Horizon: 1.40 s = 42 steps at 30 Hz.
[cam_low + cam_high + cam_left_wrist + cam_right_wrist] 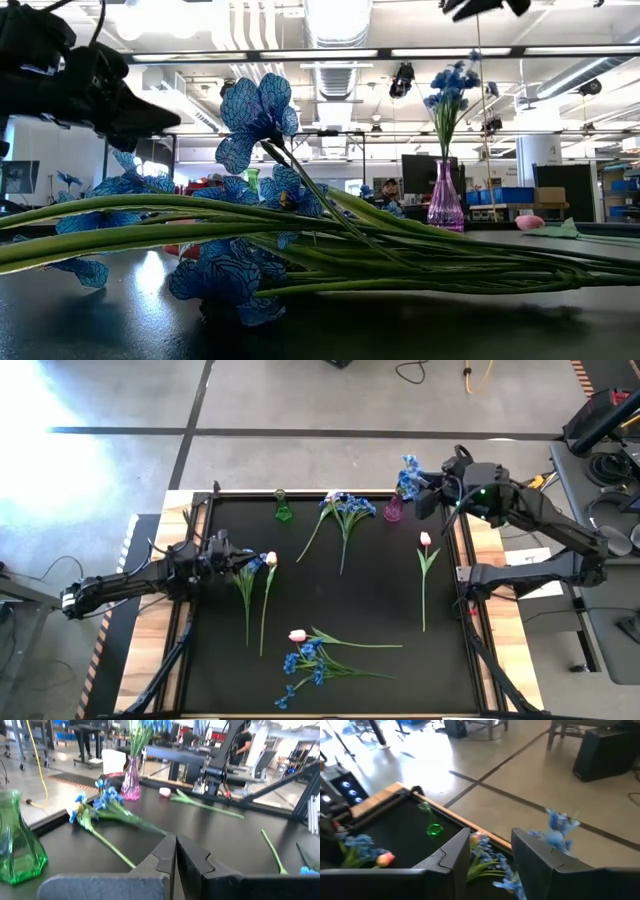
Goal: Sort flowers into vase by color
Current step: Put the blue flowers into the violet vase
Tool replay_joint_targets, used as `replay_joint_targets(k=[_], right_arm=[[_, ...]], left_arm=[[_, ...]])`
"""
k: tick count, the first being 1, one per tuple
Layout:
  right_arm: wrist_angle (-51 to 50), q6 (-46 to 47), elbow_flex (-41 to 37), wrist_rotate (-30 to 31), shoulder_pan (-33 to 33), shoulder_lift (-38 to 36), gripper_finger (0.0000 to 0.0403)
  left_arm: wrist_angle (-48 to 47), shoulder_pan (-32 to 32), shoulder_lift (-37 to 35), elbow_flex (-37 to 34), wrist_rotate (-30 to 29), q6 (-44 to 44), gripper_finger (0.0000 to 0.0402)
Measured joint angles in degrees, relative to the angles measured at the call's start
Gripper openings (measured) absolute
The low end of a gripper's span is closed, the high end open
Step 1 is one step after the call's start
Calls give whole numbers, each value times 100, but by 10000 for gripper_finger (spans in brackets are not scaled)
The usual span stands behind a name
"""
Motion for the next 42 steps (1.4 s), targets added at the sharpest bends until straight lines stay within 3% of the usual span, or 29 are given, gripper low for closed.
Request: replay_joint_targets(k=[4, 10, 16, 20, 23, 26, 31, 38, 42], right_arm=[[-209, 152, 539, 5, 286, 296, 120], [-243, 123, 1060, -128, 607, 827, 91], [-255, -161, 1279, -1192, 613, 1168, 37], [-249, -407, 1360, -2014, 615, 1303, 12], [-243, -610, 1442, -2283, 615, 1321, 10], [-262, -541, 1555, -2197, 613, 1339, 9], [-242, -214, 1594, -1491, 903, 1636, 11], [-124, 740, 1716, -812, 1716, 2805, 13], [-113, 1932, 1745, -725, 1944, 3469, 13]], left_arm=[[458, 2, 0, 2, -49, 8, 0], [624, 4, 0, 1, -1100, -267, 0], [972, 4, 0, 0, -2019, -489, 0], [1416, 4, 7, 1, -2155, -672, 0], [1704, 4, 22, 0, -2224, -726, 0], [1896, 4, 24, 0, -2531, -894, 0], [1924, 33, 35, 2, -3111, -1139, 0], [1916, 81, 33, 1, -2656, -1189, 0], [1879, 87, 28, 0, -2341, -1269, 0]])
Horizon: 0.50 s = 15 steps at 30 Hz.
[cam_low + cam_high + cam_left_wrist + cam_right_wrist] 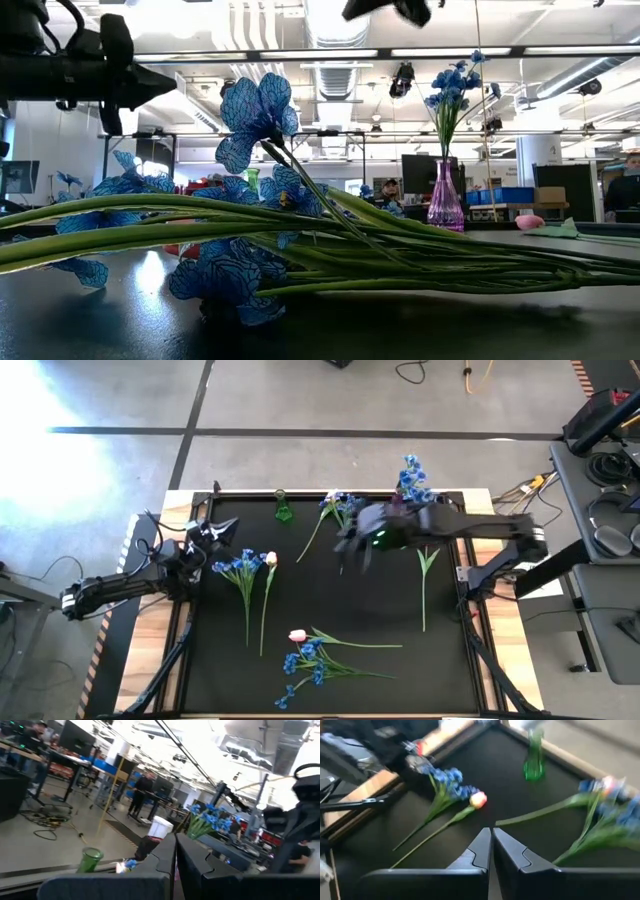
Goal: Sort flowers into vase by color
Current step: Put the blue flowers into the violet vase
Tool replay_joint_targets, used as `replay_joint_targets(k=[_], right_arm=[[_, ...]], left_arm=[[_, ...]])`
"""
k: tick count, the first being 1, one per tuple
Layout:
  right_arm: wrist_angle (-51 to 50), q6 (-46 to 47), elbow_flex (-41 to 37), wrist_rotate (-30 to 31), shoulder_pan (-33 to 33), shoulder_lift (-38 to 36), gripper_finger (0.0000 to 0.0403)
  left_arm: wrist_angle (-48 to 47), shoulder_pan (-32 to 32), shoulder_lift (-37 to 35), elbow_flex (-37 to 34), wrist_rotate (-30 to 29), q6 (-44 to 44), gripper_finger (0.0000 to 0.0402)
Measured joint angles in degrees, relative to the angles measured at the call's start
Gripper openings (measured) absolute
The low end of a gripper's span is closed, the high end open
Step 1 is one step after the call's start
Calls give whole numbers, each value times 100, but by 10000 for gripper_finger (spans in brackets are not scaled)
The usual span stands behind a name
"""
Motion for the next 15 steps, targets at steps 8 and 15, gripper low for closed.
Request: replay_joint_targets(k=[8, 15], right_arm=[[-251, 1772, 0, 268, 69, 1195, 13], [-260, 1793, 0, 154, -211, 1908, 42]], left_arm=[[-112, 377, 4, 2, 1018, 44, 0], [-154, 573, 7, 0, 1493, 53, 0]])
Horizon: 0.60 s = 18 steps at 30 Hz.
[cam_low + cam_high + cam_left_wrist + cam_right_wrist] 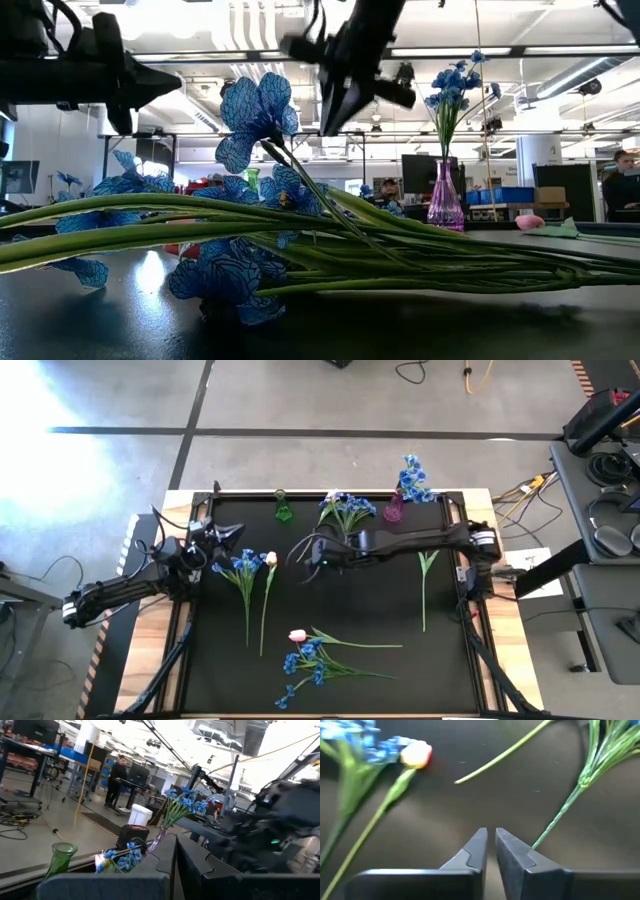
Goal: Sort flowers into vase by color
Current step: Put the blue flowers into the violet vase
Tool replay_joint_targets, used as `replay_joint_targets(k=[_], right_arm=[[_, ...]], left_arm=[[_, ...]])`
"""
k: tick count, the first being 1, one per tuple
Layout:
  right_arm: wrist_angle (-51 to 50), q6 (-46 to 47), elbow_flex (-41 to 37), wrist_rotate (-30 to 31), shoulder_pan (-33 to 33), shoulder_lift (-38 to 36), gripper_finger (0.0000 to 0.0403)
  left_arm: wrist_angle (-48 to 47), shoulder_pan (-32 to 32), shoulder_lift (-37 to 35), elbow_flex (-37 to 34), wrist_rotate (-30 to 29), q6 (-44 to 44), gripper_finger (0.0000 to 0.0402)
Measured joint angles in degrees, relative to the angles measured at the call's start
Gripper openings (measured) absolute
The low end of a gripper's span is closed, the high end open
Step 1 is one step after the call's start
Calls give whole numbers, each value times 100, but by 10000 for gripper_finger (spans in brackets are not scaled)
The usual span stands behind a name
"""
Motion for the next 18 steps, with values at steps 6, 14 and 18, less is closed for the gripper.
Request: replay_joint_targets(k=[6, 14, 18], right_arm=[[-10, -177, -9, -214, -688, 482, 106], [-84, -86, -20, -179, -1472, 630, 189], [-276, -112, -57, -233, -1792, 684, 206]], left_arm=[[-136, 0, 16, 0, 65, -19, 0], [-145, 0, 69, 1, 112, -27, 0], [-157, 0, 70, 0, 116, -30, 0]])
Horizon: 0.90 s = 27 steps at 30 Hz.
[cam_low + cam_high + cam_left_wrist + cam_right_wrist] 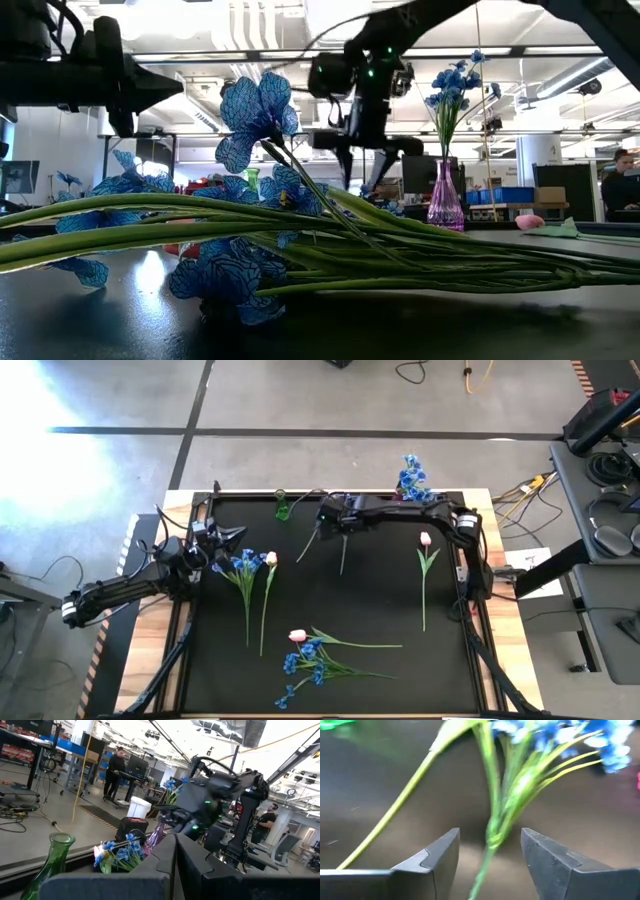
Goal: Sort flowers into vase by color
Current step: Put the blue flowers into the violet vase
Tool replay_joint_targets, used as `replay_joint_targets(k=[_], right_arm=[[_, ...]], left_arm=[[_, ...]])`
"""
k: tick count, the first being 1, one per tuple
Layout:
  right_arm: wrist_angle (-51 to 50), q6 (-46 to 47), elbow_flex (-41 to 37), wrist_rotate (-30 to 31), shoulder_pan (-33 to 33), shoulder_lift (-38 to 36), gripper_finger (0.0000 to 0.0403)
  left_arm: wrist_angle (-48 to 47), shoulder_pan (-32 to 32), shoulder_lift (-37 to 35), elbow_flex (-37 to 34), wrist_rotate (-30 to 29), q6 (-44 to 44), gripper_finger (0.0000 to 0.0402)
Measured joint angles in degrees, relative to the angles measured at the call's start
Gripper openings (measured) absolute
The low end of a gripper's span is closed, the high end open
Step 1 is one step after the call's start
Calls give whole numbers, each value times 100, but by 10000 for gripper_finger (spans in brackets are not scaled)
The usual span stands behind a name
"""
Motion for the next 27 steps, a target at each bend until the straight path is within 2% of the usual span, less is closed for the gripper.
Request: replay_joint_targets(k=[5, 19, 23, 27], right_arm=[[16, -123, -13, -558, -294, 226, 204], [134, 86, -3, -1037, -367, 883, 194], [252, -36, -6, -1014, -356, 912, 156], [399, -317, -14, -901, -342, 882, 87]], left_arm=[[-9, 0, 24, 1, 2, 0, 0], [-139, 0, 51, 0, 5, 0, 0], [-187, 0, 57, 0, 7, 0, 0], [-191, 0, 69, 1, 7, 0, 0]])
